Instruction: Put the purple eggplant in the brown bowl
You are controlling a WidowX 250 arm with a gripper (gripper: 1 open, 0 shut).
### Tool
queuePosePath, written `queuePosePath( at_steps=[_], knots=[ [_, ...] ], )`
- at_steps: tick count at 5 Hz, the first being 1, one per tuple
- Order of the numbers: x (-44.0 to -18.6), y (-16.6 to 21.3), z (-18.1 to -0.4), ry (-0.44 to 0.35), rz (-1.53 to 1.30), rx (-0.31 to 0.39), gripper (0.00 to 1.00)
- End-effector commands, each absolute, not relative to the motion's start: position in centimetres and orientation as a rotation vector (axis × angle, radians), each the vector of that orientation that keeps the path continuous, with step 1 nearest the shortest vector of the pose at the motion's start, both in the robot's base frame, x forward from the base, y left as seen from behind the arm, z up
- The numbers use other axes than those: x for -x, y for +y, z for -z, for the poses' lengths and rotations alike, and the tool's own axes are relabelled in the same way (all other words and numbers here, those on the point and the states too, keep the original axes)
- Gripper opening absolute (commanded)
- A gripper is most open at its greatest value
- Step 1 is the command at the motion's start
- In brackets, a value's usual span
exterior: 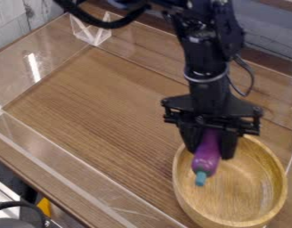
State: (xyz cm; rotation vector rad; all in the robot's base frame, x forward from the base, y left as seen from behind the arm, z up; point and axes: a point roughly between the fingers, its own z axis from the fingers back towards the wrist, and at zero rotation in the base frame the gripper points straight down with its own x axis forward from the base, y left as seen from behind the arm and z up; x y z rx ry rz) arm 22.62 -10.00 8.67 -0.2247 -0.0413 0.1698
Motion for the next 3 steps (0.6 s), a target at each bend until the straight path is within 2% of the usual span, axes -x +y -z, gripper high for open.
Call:
queuePosePath(
  at_steps=[1, 3],
  knots=[
    [-22.4, -11.1, -9.4, -0.099, -0.168, 0.246, 0.0],
    [-21.4, -12.5, -8.7, -0.15, -0.164, 0.261, 0.0]
  ],
)
